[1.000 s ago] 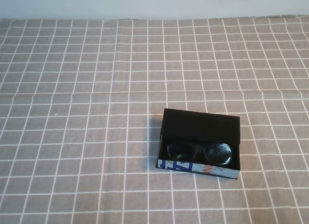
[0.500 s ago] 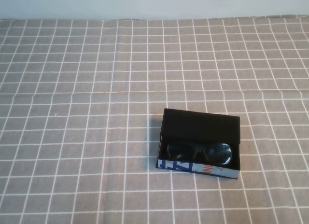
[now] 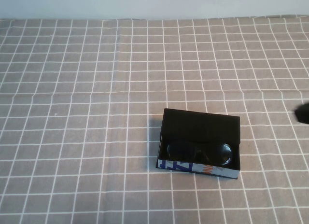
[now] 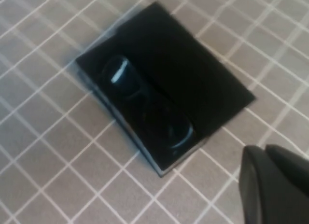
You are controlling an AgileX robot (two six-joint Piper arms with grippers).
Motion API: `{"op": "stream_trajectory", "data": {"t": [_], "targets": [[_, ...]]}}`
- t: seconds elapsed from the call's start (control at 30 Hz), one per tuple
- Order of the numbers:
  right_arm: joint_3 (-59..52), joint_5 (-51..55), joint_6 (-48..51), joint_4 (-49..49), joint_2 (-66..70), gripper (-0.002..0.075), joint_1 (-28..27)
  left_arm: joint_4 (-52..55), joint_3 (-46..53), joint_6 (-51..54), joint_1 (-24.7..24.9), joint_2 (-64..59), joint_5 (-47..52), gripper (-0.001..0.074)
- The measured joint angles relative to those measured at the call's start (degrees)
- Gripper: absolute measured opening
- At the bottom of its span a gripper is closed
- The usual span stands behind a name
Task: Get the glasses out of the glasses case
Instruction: Pick up the glasses from the glasses case
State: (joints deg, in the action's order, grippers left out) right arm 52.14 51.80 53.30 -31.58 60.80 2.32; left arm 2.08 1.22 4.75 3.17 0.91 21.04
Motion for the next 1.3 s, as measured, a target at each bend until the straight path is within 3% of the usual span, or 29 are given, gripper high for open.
{"op": "stream_trajectory", "data": {"t": [0.37,0.57,0.67,0.93,1.3], "targets": [[23.97,6.63,1.98,15.38,28.22,-0.0018,16.15,0.0,0.0,0.0,0.0,0.0,0.0,-0.0004],[30.05,8.21,1.24,21.81,39.25,-0.0012,23.36,0.0,0.0,0.0,0.0,0.0,0.0,-0.0004],[30.42,7.7,1.24,22.92,42.87,0.0031,25.95,0.0,0.0,0.0,0.0,0.0,0.0,-0.0004],[30.66,5.9,1.24,23.99,49.03,0.0279,28.39,0.0,0.0,0.0,0.0,0.0,0.0,-0.0004],[30.66,4.02,1.24,24.57,50.2,0.0307,28.65,0.0,0.0,0.0,0.0,0.0,0.0,-0.0004]]}}
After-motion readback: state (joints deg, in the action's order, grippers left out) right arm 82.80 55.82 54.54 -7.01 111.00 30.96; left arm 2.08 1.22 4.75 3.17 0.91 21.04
